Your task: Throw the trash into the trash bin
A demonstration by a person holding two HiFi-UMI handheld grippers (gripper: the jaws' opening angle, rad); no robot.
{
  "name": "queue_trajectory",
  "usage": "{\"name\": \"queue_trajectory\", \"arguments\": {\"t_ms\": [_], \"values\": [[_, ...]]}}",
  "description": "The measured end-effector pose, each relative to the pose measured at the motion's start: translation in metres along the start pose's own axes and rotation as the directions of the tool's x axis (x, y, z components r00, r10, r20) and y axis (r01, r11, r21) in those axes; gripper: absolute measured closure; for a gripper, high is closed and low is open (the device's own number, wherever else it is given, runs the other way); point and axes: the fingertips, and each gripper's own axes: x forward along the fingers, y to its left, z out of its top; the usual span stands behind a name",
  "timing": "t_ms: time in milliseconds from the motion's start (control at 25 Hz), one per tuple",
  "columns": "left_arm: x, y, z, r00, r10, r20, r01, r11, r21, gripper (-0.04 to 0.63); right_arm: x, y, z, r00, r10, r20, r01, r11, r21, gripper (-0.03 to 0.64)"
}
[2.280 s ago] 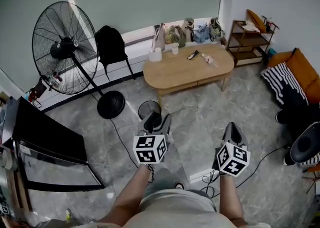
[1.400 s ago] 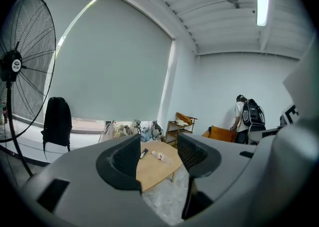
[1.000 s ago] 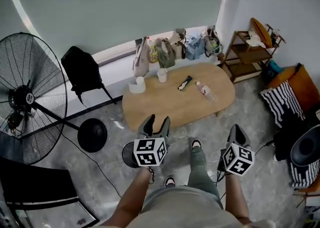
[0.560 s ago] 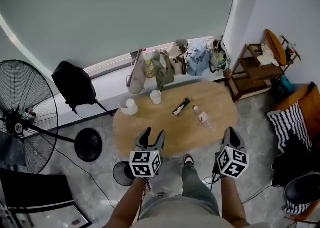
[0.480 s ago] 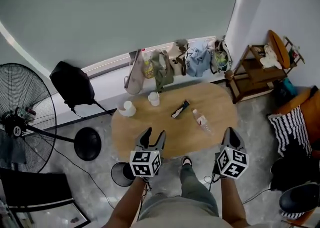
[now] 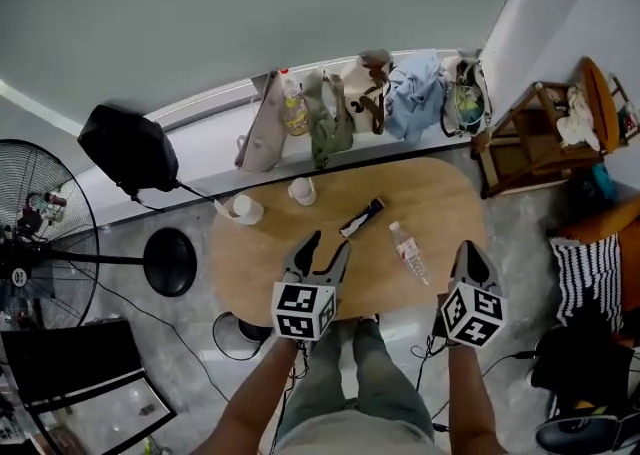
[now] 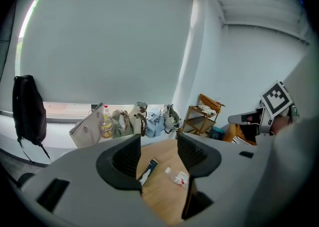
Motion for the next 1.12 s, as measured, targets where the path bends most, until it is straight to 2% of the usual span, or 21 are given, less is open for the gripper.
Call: {"name": "queue_trajectory", "arguments": {"t_ms": [160, 320, 800, 920, 1120], "values": [[0.02, 0.013, -0.014, 0.999, -0.024, -0.032, 0.024, 1.0, 0.008, 0.357, 0.023, 0.009, -0.011, 1.0, 0.007, -0.017, -0.006, 0.999, 0.037, 0.61], [0.047, 0.027, -0.045, 0.995, -0.05, -0.082, 0.051, 0.999, 0.009, 0.356, 0.052, 0.012, -0.037, 0.999, 0.009, -0.049, -0.006, 0.999, 0.052, 0.61], [0.139, 0.058, -0.198, 0.967, -0.105, -0.231, 0.117, 0.992, 0.038, 0.356, 0.14, 0.004, -0.174, 0.986, -0.003, -0.166, 0.021, 0.994, 0.11, 0.611], [0.15, 0.055, -0.218, 0.957, -0.124, -0.263, 0.14, 0.989, 0.043, 0.356, 0.141, -0.005, -0.194, 0.98, -0.02, -0.2, 0.046, 0.991, 0.125, 0.61], [0.17, 0.056, -0.234, 0.938, -0.14, -0.318, 0.18, 0.978, 0.102, 0.356, 0.14, -0.018, -0.21, 0.971, -0.044, -0.236, 0.079, 0.987, 0.139, 0.611]]}}
